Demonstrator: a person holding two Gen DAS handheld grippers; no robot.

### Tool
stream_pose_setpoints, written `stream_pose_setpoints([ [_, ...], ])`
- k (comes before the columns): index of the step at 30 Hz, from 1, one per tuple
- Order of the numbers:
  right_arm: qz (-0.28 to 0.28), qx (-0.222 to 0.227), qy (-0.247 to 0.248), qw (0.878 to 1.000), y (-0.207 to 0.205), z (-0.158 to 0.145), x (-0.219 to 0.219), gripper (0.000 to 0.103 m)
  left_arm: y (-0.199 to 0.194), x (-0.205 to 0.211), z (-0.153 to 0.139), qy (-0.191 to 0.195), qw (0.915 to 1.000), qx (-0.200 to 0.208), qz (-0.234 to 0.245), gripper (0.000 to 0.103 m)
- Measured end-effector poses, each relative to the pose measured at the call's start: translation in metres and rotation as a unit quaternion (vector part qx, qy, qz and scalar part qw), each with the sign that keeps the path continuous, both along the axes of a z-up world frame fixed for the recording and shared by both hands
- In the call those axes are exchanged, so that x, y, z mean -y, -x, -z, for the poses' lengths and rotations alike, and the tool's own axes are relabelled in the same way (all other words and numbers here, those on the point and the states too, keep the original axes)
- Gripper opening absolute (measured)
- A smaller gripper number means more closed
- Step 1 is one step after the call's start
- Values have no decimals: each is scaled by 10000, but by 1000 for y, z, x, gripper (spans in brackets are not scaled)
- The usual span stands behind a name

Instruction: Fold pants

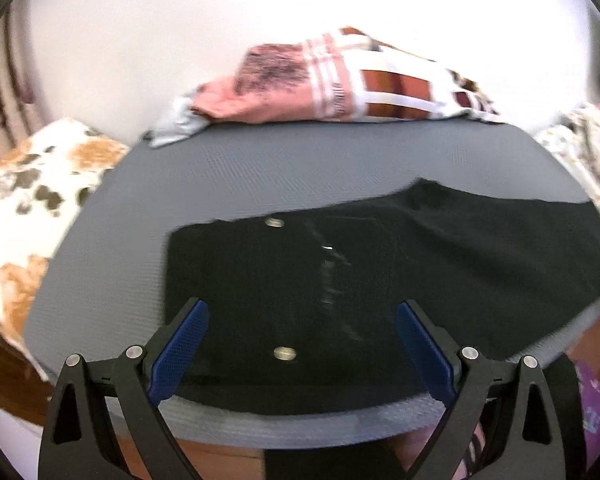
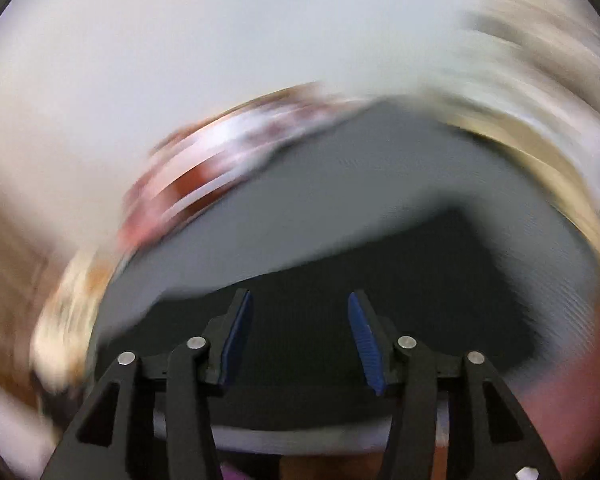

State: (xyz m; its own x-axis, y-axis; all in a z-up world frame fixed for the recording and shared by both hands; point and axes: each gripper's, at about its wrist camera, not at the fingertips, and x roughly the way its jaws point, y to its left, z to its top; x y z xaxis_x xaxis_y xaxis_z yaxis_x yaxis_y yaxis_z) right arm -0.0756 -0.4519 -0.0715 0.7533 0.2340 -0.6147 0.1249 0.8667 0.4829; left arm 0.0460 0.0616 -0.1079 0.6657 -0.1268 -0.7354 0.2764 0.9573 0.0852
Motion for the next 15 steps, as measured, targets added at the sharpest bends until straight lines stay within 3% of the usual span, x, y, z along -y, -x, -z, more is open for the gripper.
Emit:
stream_pose_setpoints([
  [2,-1190,69,254,9925,-58,-4,-70,74,-4,-11,-2,-66,9997,-38,-236,95],
  [4,-1904,-44,645,9796,-108,2,-127,75,-5,-25,-7,5,9988,-105,-473,95],
  [7,-2795,-77,735,9573,-168,15,-193,75,-2,-50,-17,217,9963,-95,-829,95],
  [11,-3224,-380,1089,9395,-216,37,-244,66,0,-89,-17,537,9908,-330,-1197,95],
  [15,-3401,-581,1049,9327,-244,55,-261,62,2,-126,-3,881,9809,-724,-1574,95],
])
